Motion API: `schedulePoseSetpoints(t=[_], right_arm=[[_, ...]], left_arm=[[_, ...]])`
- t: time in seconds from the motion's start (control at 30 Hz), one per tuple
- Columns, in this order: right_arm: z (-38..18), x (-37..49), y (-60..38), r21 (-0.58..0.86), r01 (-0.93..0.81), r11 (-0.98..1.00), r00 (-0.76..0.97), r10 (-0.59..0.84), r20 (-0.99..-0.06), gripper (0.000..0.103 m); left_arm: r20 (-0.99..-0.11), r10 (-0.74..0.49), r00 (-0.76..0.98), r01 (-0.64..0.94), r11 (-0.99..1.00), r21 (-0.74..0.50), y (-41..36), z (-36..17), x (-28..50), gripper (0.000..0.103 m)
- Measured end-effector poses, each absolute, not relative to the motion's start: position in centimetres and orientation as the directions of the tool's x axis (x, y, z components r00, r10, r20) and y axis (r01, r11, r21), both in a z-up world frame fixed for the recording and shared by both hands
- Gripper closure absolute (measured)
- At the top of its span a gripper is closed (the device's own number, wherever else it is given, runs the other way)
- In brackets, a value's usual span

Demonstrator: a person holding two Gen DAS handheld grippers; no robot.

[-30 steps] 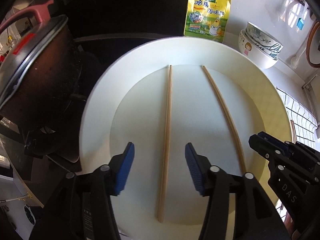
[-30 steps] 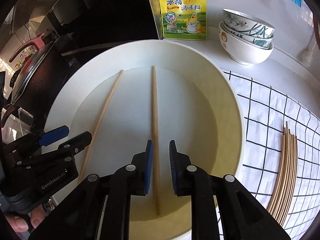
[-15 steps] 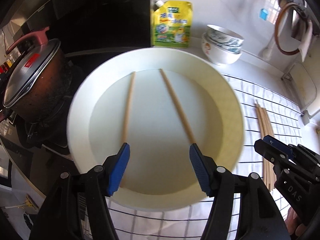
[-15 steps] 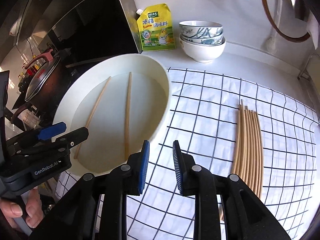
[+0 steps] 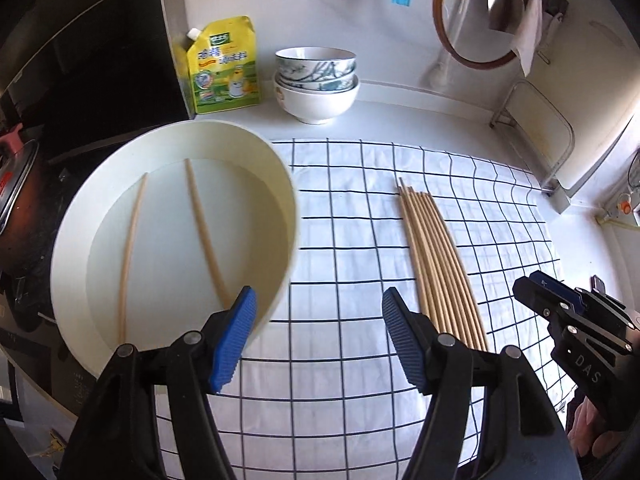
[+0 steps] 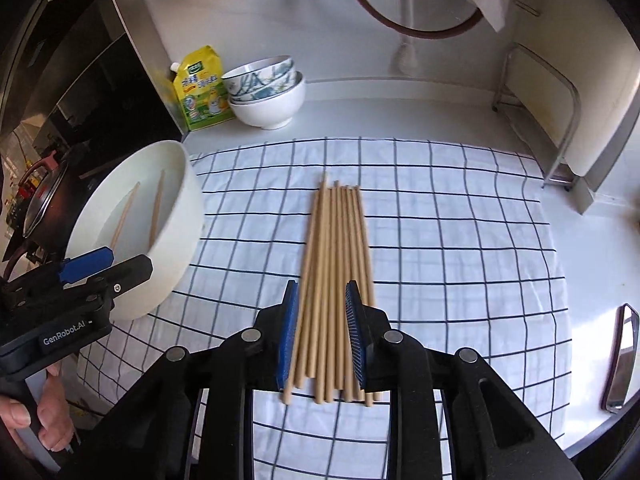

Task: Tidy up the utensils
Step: 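Move both open grippers back over the chopstick row on the cloth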

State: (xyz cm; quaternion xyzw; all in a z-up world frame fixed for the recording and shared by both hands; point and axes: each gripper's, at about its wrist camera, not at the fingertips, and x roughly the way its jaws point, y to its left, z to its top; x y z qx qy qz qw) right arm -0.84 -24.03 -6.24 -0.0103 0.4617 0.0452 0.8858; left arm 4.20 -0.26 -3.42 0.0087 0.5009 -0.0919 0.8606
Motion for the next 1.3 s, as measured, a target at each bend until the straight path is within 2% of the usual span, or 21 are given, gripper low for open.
schedulePoseSetpoints(t=[0.23, 0.47, 0.87, 1.3], right_arm=[[-8.6, -0.7, -28.2, -0.004, -0.044, 0.999, 0.539, 0.021, -0.842, 0.077], [-11.7, 0.0, -29.6, -0.001, -0.075, 0.997, 0.51, 0.038, -0.86, 0.062], [-14.6, 2.0, -29.2, 0.002, -0.099, 0.995, 0.495, 0.051, -0.867, 0.062], [-15.2, 2.0, -28.6, -0.058, -0.143, 0.988, 0.485, 0.019, -0.874, 0.062]], left_arm=[[-0.884, -0.171, 0.436, 0.188, 0.977, -0.097, -4.2, -5.9, 4.6, 0.036], [-0.901, -0.144, 0.41, 0.167, 0.983, -0.081, -5.7, -8.7, 4.9, 0.03], [-0.921, -0.102, 0.377, 0.139, 0.989, -0.053, -6.1, -11.9, 5.0, 0.029], [-0.921, -0.104, 0.374, 0.143, 0.988, -0.054, -6.9, -12.4, 5.2, 0.029]])
